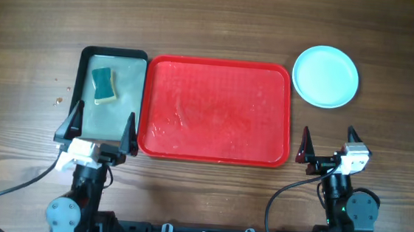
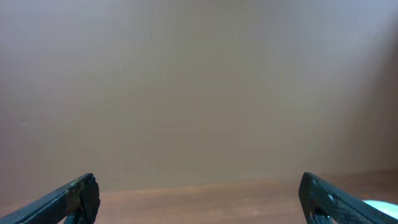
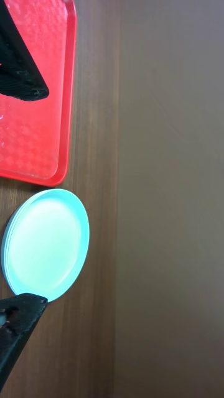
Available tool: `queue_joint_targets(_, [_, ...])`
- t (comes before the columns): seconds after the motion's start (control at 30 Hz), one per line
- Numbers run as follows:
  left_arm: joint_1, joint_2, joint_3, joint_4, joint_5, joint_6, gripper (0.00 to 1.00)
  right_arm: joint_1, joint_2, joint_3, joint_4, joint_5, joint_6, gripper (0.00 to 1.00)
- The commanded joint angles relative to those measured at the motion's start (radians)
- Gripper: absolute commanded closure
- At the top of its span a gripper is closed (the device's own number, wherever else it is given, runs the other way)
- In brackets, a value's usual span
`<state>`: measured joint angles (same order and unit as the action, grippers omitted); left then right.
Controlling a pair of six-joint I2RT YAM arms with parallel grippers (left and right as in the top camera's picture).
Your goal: Clean dirty plates on tray and stack at the side
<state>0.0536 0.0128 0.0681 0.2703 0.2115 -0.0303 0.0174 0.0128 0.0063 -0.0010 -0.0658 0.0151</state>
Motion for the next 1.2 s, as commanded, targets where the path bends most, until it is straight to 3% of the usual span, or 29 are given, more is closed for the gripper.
queue_joint_targets(0.0, [0.005,-0.009,-0.059,0.003,0.016,-0.005,0.00,0.003,-0.008,-0.002,0.003,0.015,0.014,0.00])
queue_joint_targets(0.13, [0.006,-0.009,-0.063,-0.087,0.012,-0.004,0.00,0.003,-0.008,-0.002,0.003,0.015,0.013,0.00])
queue_joint_targets(0.3, [0.006,-0.009,-0.063,-0.335,-0.072,0.000,0.00,0.003,-0.008,-0.002,0.003,0.015,0.014,0.00])
queue_joint_targets(0.47, [0.006,-0.009,-0.063,-0.347,-0.199,0.000,0.00,0.003,-0.008,-0.002,0.003,0.015,0.013,0.00])
queue_joint_targets(1.17, [0.005,-0.008,-0.063,-0.346,-0.191,-0.001,0.00,0.003,-0.008,-0.002,0.002,0.015,0.014,0.00])
